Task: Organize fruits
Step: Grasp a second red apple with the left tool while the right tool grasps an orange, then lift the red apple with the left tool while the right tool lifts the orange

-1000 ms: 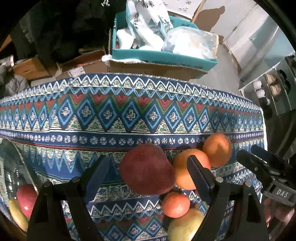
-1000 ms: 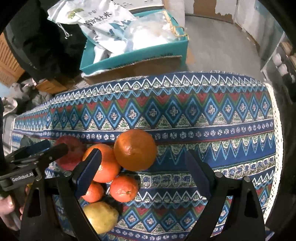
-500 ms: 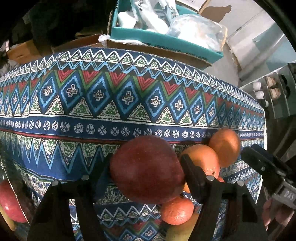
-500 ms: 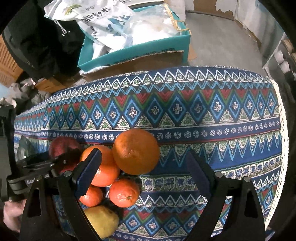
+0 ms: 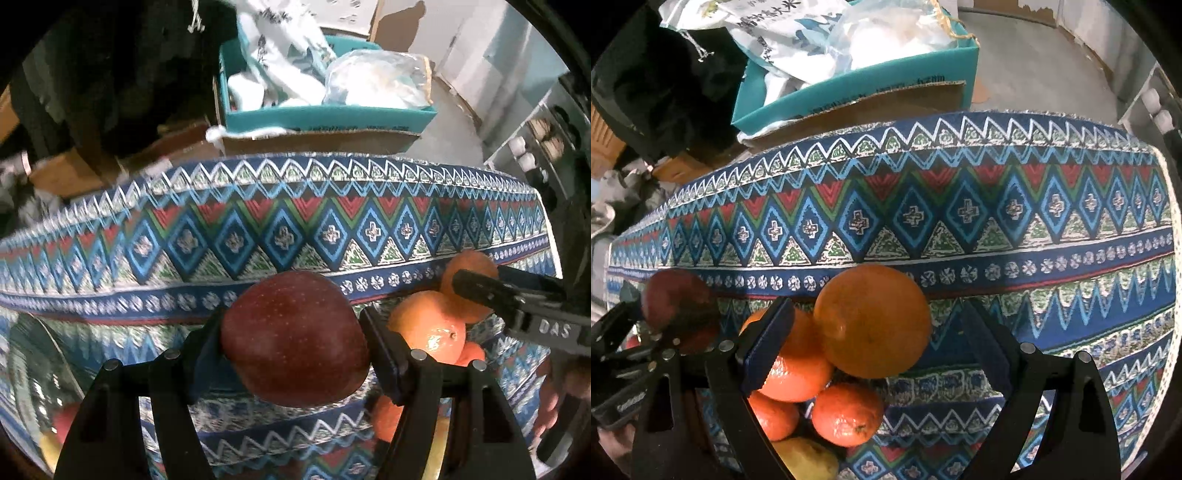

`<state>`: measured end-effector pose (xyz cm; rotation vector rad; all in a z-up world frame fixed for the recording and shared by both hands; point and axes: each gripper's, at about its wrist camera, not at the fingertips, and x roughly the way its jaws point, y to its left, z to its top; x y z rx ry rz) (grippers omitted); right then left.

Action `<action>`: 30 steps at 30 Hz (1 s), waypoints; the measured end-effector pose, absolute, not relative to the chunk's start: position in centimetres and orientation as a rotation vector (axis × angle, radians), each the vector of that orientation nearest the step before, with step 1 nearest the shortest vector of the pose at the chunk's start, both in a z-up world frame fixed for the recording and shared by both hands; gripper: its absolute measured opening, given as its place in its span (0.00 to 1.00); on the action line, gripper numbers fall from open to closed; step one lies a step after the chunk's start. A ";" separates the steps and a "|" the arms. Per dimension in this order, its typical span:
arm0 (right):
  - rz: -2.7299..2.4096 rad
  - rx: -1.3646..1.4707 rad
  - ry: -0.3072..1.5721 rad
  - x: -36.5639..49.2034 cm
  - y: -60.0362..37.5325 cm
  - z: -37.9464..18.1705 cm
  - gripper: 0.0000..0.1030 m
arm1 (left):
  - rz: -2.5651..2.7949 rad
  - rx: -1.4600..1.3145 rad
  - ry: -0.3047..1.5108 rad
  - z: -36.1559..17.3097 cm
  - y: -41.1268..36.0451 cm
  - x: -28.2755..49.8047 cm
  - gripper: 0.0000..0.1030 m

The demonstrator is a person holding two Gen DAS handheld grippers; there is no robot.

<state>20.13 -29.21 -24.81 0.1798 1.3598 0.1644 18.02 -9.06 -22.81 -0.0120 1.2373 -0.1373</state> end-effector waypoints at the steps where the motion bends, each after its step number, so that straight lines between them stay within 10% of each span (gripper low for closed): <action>1: 0.161 0.188 1.364 20.2 -29.2 -25.1 0.88 | -0.137 -0.001 1.230 -22.7 -9.1 18.0 0.71; 11: 0.154 0.280 1.415 20.7 -29.1 -27.1 0.66 | -0.145 0.030 1.203 -22.3 -8.9 17.3 0.71; 30: 0.138 0.054 1.227 17.0 -28.1 -21.3 0.64 | -0.147 0.058 1.127 -17.9 -7.5 13.8 0.70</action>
